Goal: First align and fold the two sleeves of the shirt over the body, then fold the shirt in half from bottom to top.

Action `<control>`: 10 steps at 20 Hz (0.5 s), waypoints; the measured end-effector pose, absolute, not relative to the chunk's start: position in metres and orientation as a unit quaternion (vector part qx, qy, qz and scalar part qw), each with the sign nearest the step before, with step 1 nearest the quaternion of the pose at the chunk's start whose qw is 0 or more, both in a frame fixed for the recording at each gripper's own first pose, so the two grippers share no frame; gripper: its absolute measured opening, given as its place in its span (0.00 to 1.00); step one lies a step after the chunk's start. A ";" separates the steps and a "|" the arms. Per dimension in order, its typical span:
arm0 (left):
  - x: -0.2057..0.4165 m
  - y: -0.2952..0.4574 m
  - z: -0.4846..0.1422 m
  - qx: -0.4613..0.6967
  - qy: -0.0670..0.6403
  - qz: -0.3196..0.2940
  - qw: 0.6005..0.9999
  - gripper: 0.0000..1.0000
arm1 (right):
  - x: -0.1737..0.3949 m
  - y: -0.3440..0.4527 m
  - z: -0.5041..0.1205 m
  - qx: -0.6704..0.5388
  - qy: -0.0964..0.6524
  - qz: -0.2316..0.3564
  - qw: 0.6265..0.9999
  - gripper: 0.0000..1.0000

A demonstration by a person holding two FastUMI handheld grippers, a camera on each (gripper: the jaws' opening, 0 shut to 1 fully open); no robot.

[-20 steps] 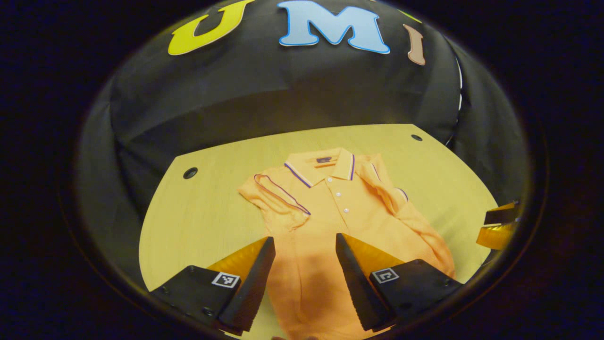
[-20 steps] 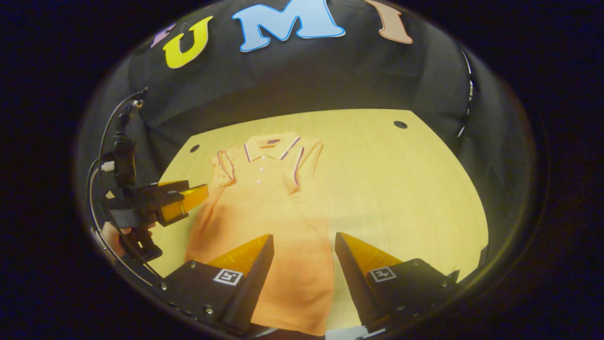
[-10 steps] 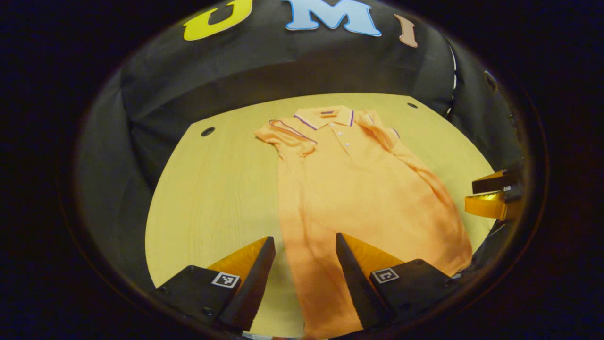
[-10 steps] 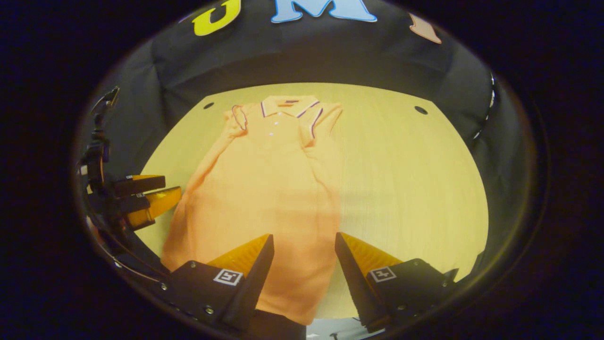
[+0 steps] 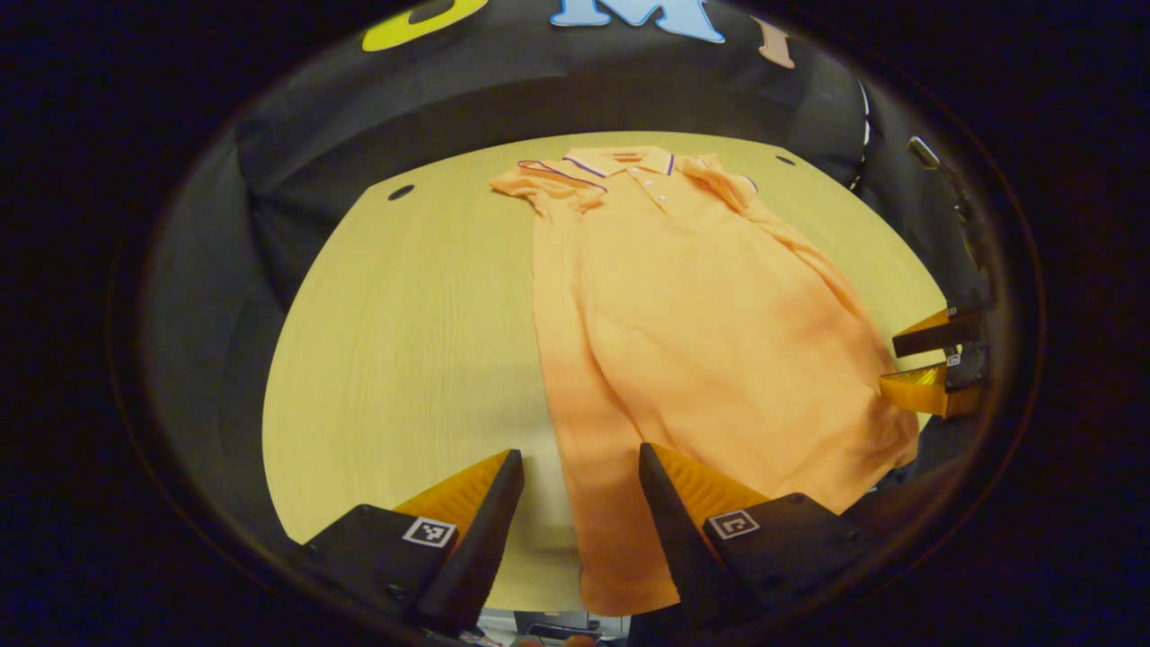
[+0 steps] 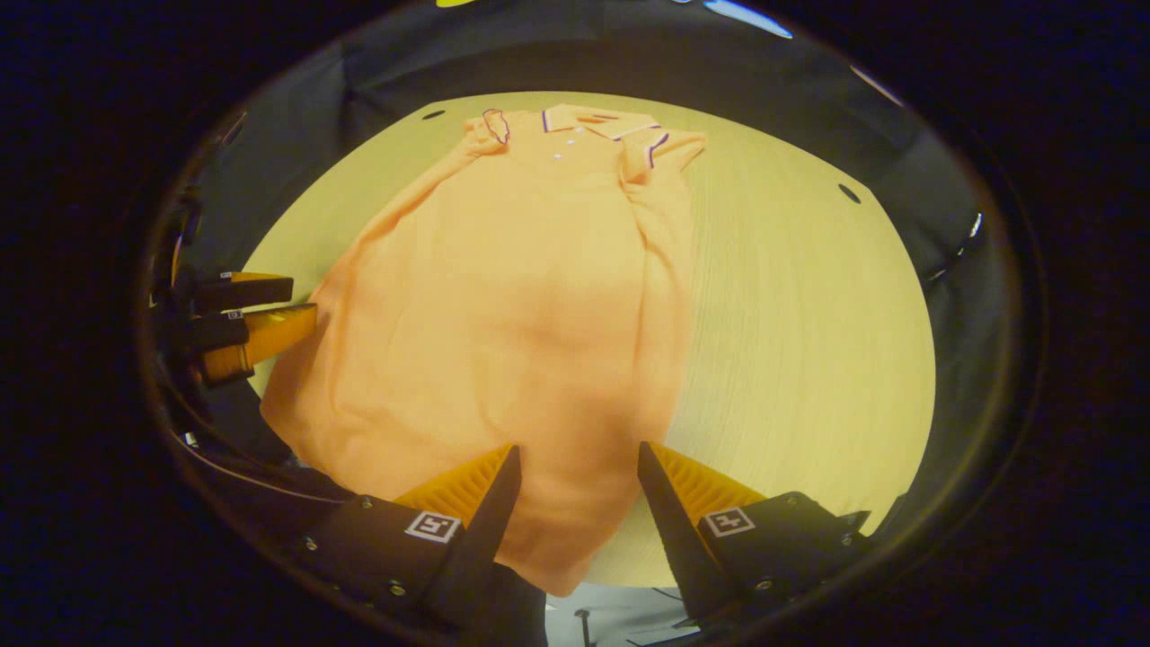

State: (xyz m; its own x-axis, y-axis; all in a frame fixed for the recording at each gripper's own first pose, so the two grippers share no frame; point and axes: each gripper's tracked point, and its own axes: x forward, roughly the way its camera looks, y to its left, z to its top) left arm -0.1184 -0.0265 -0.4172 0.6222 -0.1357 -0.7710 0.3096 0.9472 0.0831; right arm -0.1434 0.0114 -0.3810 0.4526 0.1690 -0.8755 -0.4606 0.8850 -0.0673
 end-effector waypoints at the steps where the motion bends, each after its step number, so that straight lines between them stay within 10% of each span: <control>1: -0.120 -0.025 -0.423 0.108 0.421 -0.124 0.892 0.92 | -0.146 0.011 -0.385 -0.155 0.491 0.188 0.836 0.82; 10: -0.123 -0.029 -0.429 0.104 0.429 -0.126 0.888 0.89 | -0.148 0.011 -0.396 -0.161 0.500 0.192 0.829 0.86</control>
